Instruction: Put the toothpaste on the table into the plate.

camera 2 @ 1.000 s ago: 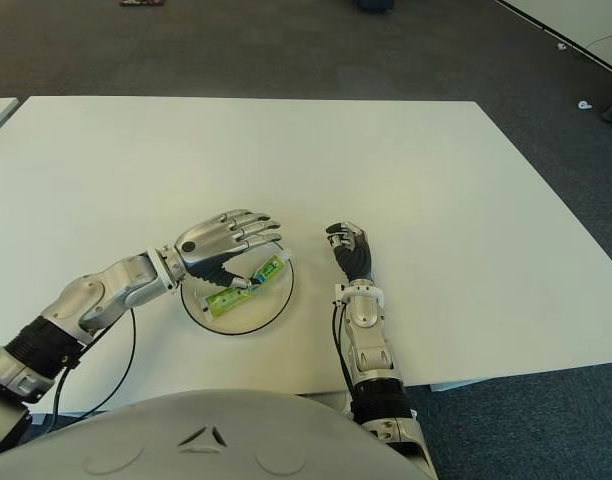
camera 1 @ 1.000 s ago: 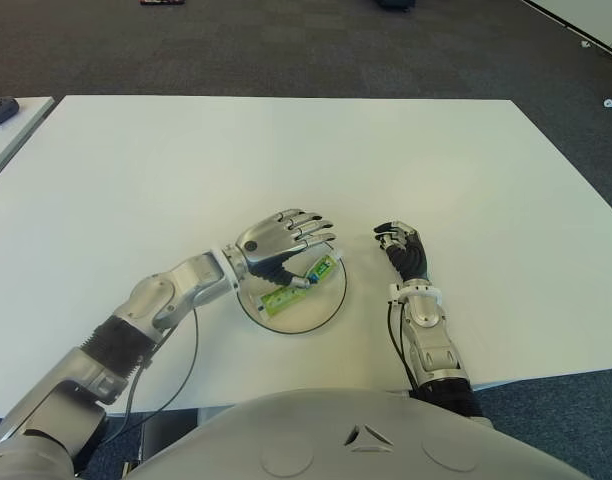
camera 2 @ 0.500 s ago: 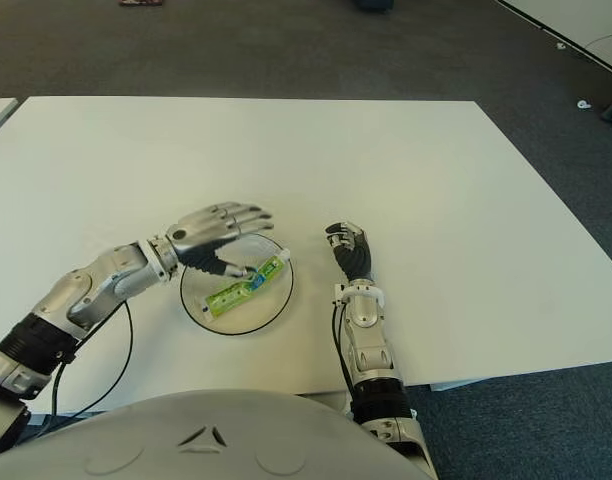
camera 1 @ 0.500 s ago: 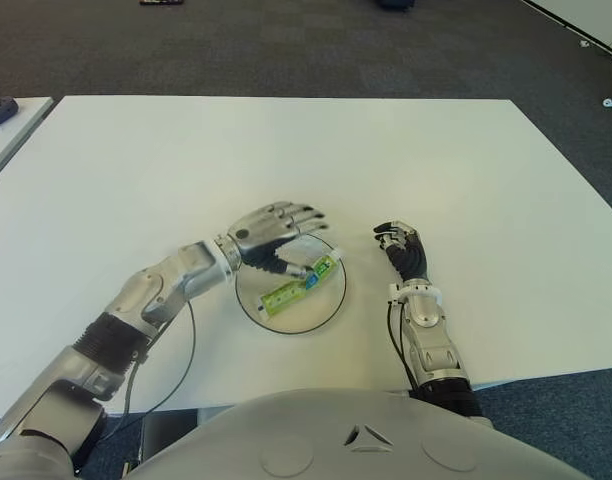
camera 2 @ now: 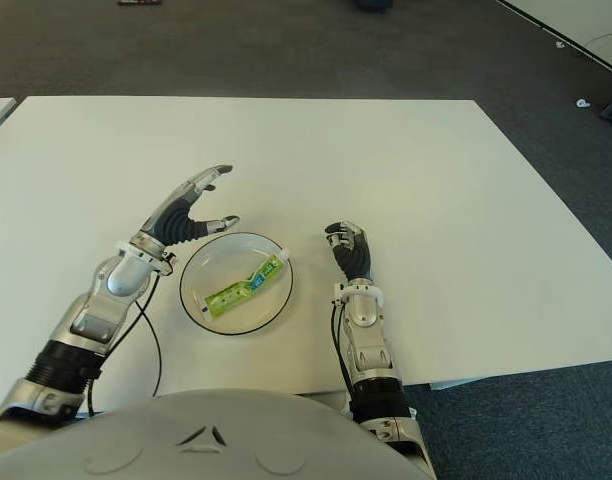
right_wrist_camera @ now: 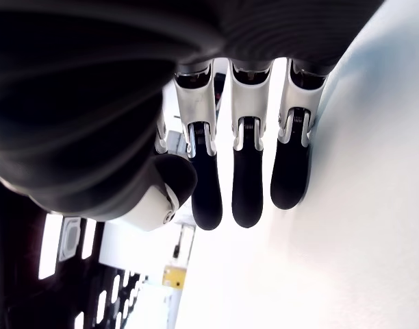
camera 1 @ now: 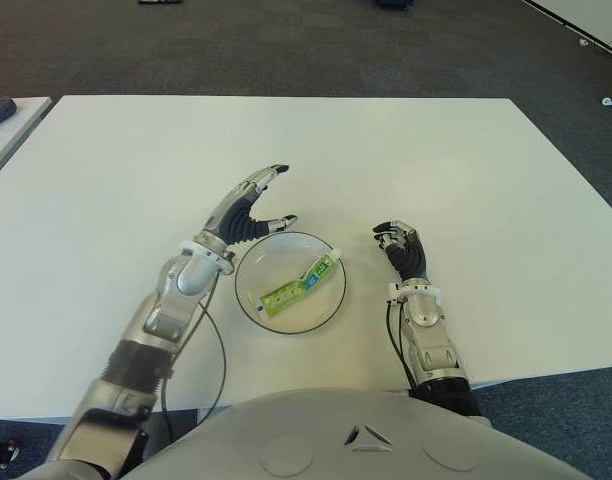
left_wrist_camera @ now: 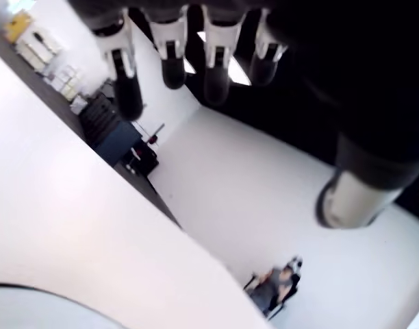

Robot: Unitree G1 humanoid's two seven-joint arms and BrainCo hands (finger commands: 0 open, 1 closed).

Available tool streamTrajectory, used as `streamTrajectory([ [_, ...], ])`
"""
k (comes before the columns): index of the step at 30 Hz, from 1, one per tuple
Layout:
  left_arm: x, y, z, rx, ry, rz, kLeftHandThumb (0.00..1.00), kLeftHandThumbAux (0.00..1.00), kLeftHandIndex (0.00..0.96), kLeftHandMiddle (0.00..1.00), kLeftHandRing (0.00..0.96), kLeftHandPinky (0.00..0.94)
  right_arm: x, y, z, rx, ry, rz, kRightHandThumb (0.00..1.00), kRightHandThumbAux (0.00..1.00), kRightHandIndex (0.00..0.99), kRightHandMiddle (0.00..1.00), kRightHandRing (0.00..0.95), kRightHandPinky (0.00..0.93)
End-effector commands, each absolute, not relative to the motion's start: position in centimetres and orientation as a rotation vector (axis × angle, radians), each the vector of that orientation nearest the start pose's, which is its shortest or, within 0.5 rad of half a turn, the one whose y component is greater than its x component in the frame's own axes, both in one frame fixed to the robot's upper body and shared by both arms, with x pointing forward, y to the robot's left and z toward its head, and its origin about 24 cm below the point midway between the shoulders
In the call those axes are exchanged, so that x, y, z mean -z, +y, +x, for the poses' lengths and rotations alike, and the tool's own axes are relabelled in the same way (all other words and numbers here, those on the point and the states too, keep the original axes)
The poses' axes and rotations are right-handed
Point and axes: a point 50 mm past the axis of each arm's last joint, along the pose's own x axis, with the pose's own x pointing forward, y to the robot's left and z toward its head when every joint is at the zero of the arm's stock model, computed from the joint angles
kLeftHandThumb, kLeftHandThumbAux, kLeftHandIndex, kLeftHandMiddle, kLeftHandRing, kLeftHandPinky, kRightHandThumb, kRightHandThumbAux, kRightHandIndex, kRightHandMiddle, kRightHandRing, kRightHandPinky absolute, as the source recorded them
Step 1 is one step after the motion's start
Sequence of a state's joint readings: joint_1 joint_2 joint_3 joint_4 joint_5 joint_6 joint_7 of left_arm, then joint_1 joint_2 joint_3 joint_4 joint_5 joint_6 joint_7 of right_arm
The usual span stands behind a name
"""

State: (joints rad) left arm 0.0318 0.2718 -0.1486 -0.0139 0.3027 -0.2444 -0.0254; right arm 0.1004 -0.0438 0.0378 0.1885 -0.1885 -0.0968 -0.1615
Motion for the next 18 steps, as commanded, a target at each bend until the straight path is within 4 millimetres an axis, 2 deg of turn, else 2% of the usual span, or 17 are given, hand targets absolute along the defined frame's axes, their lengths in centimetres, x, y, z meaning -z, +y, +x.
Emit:
streamTrajectory([
  [1,-4.2,17.4,23.9,0.062,-0.179,0.369,0.219,0.814,0.216,0.265,0.231,0.243,1.4,-16.2,22.7,0.110,0.173,-0.234,0.716,0.733,0.419,0.427,0.405,0.409],
  [5,-3.4,18.1,24.0,-0.046,-0.199,0.275,0.162,0.868,0.277,0.324,0.285,0.297,1.4,-16.2,22.8,0.117,0.171,-0.228,0.716,0.733,0.419,0.427,0.406,0.412],
  [8,-3.2,18.2,24.1,-0.104,-0.225,0.234,0.104,0.899,0.382,0.397,0.375,0.397,1.4,-16.2,22.8,0.127,0.170,-0.224,0.715,0.733,0.419,0.427,0.409,0.417],
  [13,-2.8,18.7,23.9,-0.159,-0.219,0.195,0.097,0.922,0.470,0.457,0.436,0.439,1.5,-16.1,22.9,0.142,0.168,-0.213,0.715,0.733,0.419,0.425,0.408,0.416],
  [17,-2.5,18.9,23.7,-0.193,-0.205,0.172,0.112,0.922,0.491,0.478,0.459,0.460,1.5,-16.1,23.0,0.150,0.169,-0.203,0.714,0.733,0.418,0.423,0.408,0.416],
  [18,-2.2,19.0,23.5,-0.205,-0.193,0.160,0.320,0.850,0.468,0.486,0.468,0.464,1.6,-16.1,23.0,0.153,0.169,-0.201,0.714,0.733,0.418,0.421,0.408,0.417],
])
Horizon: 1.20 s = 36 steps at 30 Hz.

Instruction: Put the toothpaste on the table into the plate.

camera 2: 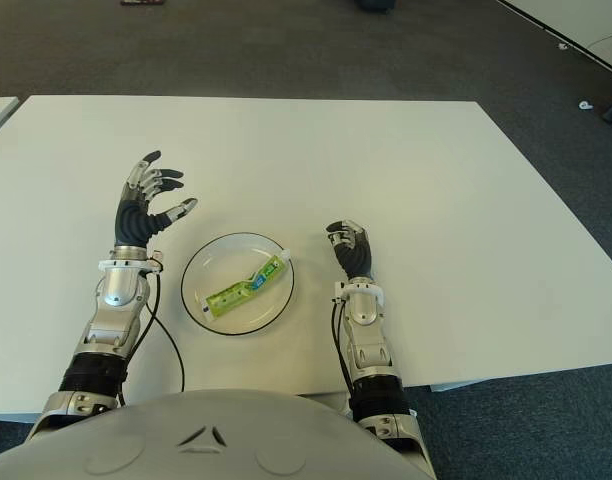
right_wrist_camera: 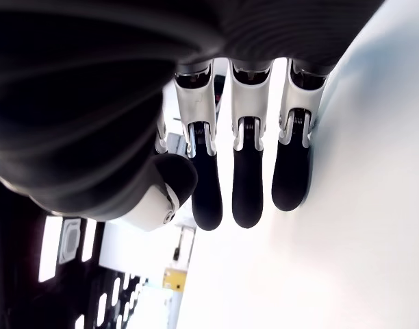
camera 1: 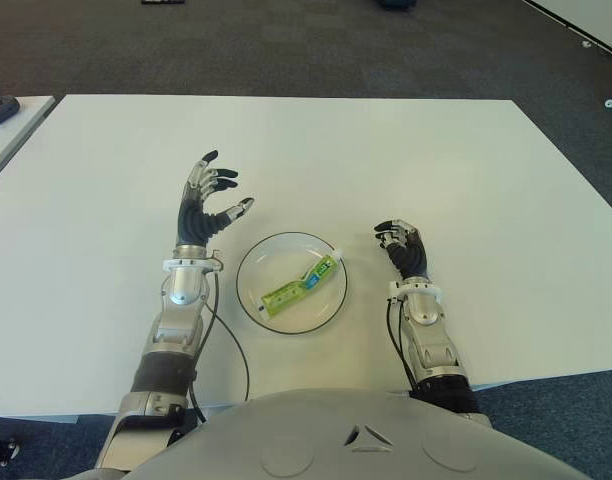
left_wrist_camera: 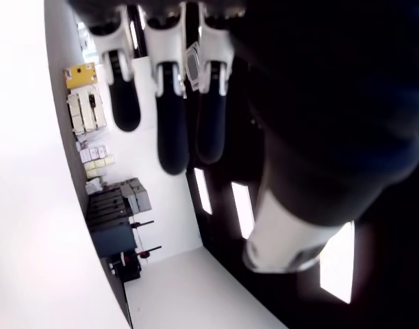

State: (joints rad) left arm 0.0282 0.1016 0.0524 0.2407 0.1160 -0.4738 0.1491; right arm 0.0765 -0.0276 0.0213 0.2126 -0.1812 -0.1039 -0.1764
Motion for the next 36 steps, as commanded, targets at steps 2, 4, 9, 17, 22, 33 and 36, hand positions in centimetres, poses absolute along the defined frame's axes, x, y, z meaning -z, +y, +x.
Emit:
streamTrajectory([
  [2,-2.0,19.1,23.3,-0.219,-0.180,0.147,0.539,0.774,0.444,0.497,0.481,0.471,1.6,-16.1,23.0,0.157,0.169,-0.198,0.714,0.733,0.418,0.419,0.407,0.419],
  [4,-1.7,19.1,23.2,-0.228,-0.163,0.142,0.614,0.748,0.436,0.505,0.489,0.474,1.6,-16.1,23.0,0.160,0.168,-0.196,0.713,0.733,0.418,0.418,0.406,0.419],
  [9,-1.2,19.3,22.9,-0.237,-0.121,0.138,0.680,0.724,0.431,0.527,0.506,0.481,1.7,-16.1,23.1,0.172,0.167,-0.190,0.713,0.733,0.418,0.416,0.405,0.420],
  [17,0.0,19.1,22.1,-0.209,-0.072,0.120,0.697,0.718,0.431,0.563,0.534,0.507,1.6,-16.2,23.1,0.199,0.138,-0.178,0.711,0.733,0.419,0.426,0.424,0.449],
  [22,0.6,19.2,21.5,-0.199,-0.043,0.079,0.698,0.718,0.432,0.572,0.535,0.502,1.5,-16.2,23.1,0.206,0.118,-0.174,0.710,0.732,0.420,0.434,0.436,0.457],
  [33,1.6,19.3,20.7,-0.170,-0.012,0.039,0.704,0.716,0.433,0.588,0.563,0.551,1.3,-16.1,23.0,0.219,0.095,-0.173,0.710,0.732,0.420,0.443,0.442,0.458],
  [36,1.9,19.0,20.5,-0.162,-0.001,0.072,0.704,0.716,0.433,0.591,0.569,0.554,1.2,-16.0,23.0,0.219,0.092,-0.174,0.710,0.732,0.420,0.443,0.442,0.458],
])
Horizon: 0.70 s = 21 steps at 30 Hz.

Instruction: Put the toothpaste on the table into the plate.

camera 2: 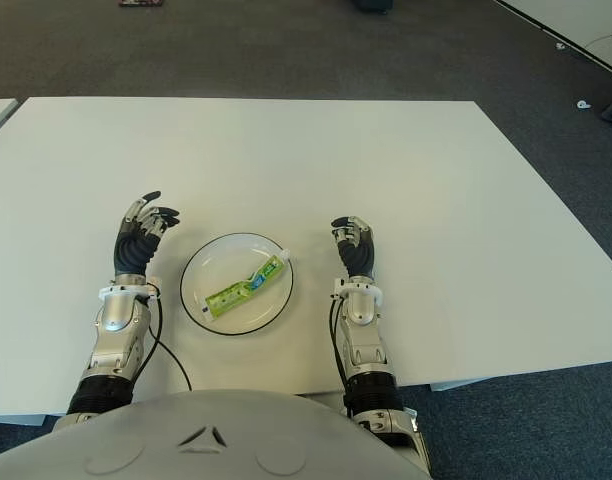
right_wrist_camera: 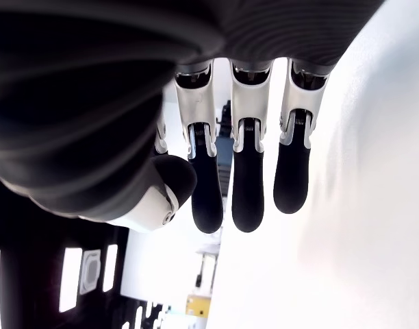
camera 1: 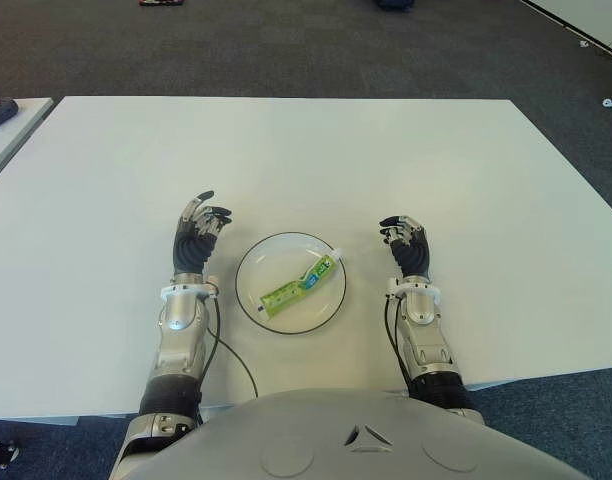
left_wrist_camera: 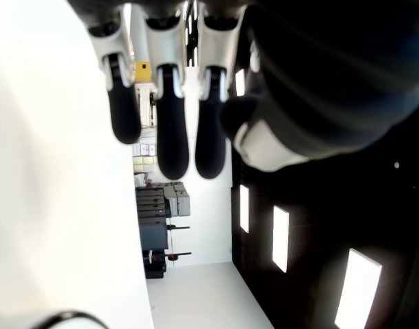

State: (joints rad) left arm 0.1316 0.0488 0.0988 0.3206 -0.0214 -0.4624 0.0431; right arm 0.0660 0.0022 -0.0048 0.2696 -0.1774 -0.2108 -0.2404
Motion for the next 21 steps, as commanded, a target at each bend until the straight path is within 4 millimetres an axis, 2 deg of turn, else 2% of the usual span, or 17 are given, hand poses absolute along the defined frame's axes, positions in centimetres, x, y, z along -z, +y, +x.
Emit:
streamTrajectory([
  [1,1.92,19.00,20.43,-0.158,0.004,0.080,0.704,0.716,0.433,0.591,0.570,0.550,1.18,-15.93,23.00,0.218,0.091,-0.174,0.710,0.732,0.420,0.444,0.443,0.457],
  [9,2.43,18.90,19.92,-0.158,0.068,0.101,0.704,0.716,0.431,0.577,0.555,0.517,1.01,-15.72,23.10,0.201,0.079,-0.171,0.709,0.733,0.420,0.442,0.444,0.456],
  [21,2.61,18.57,19.79,-0.167,0.114,0.119,0.704,0.717,0.429,0.562,0.556,0.526,1.01,-15.62,23.26,0.180,0.089,-0.183,0.708,0.732,0.419,0.441,0.440,0.451],
])
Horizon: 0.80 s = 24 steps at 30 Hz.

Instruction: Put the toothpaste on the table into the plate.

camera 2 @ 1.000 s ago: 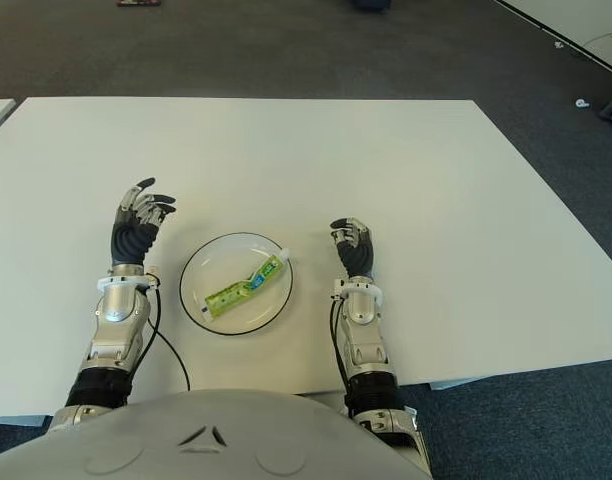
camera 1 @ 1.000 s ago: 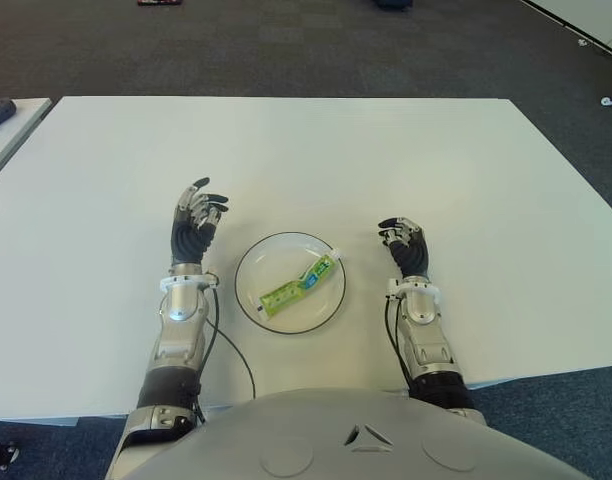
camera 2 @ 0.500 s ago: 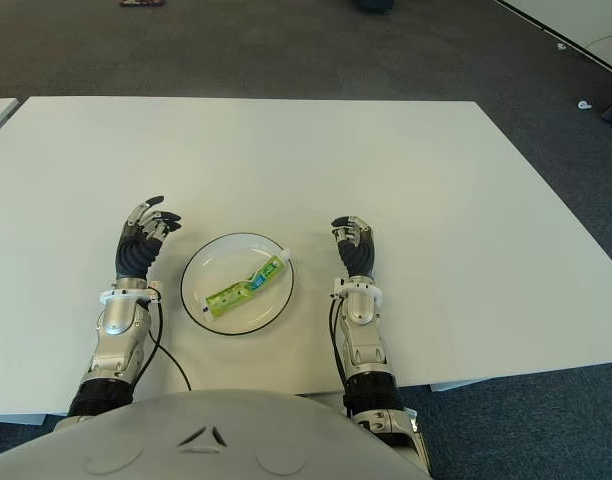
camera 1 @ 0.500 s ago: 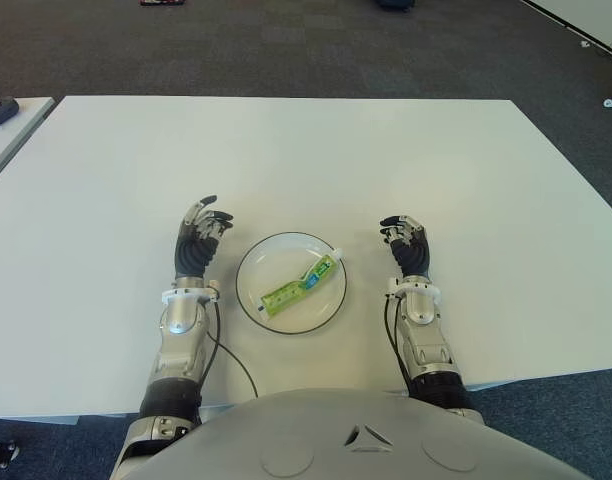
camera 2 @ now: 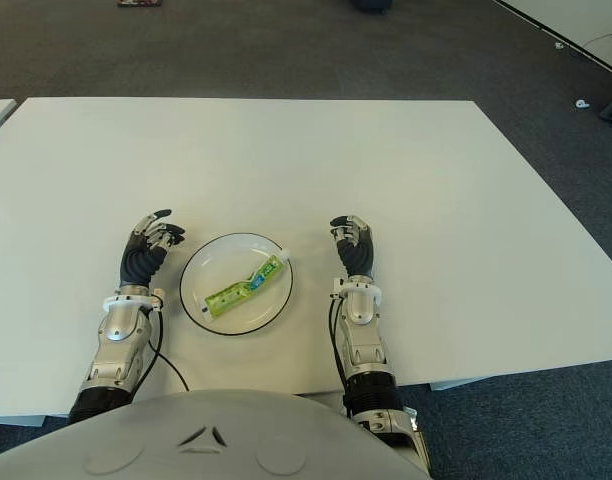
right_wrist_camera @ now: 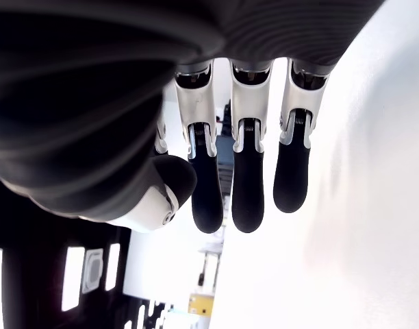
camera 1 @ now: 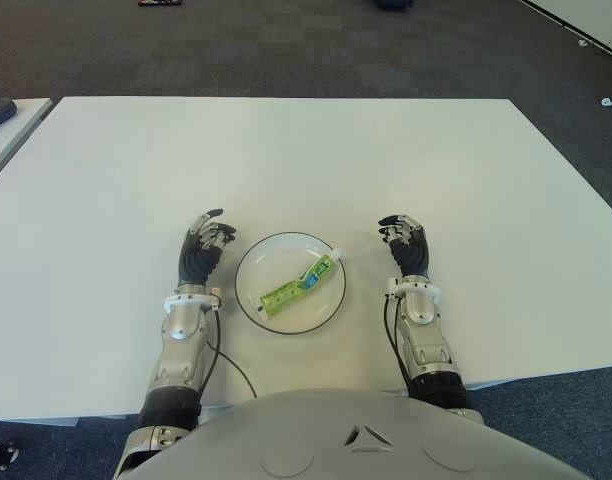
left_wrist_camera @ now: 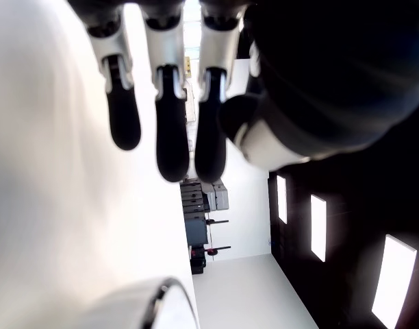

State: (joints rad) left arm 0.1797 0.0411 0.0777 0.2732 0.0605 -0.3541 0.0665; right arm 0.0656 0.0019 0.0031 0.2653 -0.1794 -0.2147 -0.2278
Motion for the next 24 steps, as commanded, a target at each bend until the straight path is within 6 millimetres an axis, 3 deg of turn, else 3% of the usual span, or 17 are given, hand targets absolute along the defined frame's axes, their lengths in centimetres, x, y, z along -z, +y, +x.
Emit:
streamTrajectory([
  [1,2.61,18.56,19.80,-0.167,0.114,0.120,0.703,0.717,0.429,0.562,0.556,0.524,1.00,-15.62,23.25,0.179,0.090,-0.184,0.708,0.732,0.419,0.441,0.440,0.451],
  [24,3.25,18.39,19.88,-0.176,0.108,0.123,0.704,0.717,0.429,0.565,0.567,0.534,0.89,-15.68,22.96,0.082,0.157,-0.228,0.711,0.733,0.418,0.418,0.404,0.411],
])
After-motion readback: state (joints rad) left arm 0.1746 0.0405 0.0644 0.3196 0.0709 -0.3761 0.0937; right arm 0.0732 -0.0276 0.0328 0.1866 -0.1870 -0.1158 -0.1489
